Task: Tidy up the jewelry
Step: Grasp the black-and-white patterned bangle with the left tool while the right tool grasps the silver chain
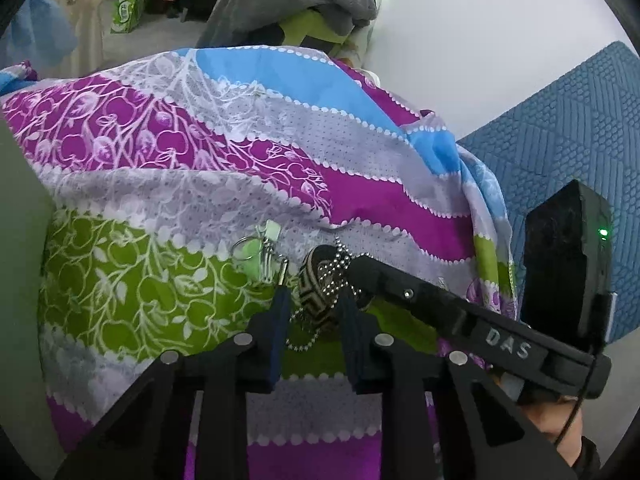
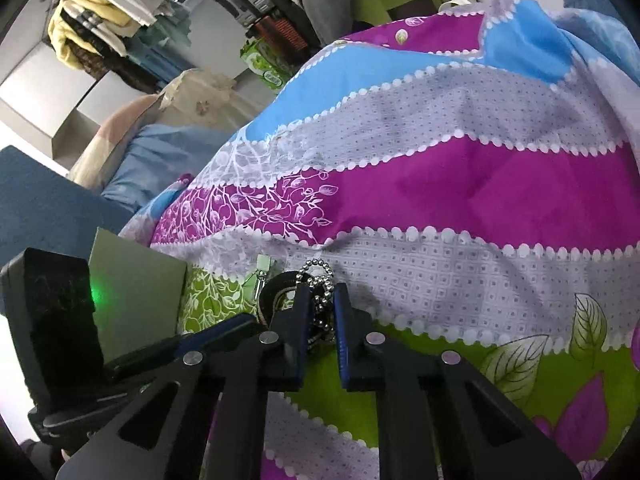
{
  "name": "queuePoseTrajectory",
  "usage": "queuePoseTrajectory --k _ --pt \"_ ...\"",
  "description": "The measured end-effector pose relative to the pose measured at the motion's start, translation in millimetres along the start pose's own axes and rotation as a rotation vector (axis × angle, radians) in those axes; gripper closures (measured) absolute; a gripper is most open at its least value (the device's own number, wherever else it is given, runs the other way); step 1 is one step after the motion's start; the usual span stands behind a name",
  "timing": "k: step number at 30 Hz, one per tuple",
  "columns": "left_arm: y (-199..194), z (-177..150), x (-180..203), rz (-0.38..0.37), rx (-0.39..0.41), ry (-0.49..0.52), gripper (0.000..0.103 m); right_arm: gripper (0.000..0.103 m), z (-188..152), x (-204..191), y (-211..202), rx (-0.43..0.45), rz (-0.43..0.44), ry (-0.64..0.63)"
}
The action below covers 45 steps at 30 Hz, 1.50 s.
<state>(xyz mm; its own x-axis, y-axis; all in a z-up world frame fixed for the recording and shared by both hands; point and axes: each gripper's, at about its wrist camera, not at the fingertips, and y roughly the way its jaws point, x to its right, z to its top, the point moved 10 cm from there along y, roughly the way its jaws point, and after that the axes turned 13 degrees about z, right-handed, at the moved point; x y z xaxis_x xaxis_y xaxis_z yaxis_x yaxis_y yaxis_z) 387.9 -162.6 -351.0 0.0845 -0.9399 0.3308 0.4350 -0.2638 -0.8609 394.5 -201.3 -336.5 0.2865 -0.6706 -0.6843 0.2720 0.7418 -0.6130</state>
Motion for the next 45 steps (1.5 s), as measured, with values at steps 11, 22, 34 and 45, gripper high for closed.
queuePoseTrajectory --k 11,22,34,45 --pt "1 -1 3 0.065 -0.02 0.011 0.098 0.094 4 -7 -6 0.034 0.031 0.002" --pt "-6 -8 -8 0.098 -0.033 0.008 0.099 0.097 2 -17 -11 0.052 0.019 -0.04" --pt "-2 -12 -15 0.11 -0.04 -0.006 0.099 0.072 -13 -3 -4 -0.007 0.018 0.02" --pt "1 -11 -19 0.105 -0.044 -0.032 0.098 0.097 -21 -11 9 -0.05 0.074 0.017"
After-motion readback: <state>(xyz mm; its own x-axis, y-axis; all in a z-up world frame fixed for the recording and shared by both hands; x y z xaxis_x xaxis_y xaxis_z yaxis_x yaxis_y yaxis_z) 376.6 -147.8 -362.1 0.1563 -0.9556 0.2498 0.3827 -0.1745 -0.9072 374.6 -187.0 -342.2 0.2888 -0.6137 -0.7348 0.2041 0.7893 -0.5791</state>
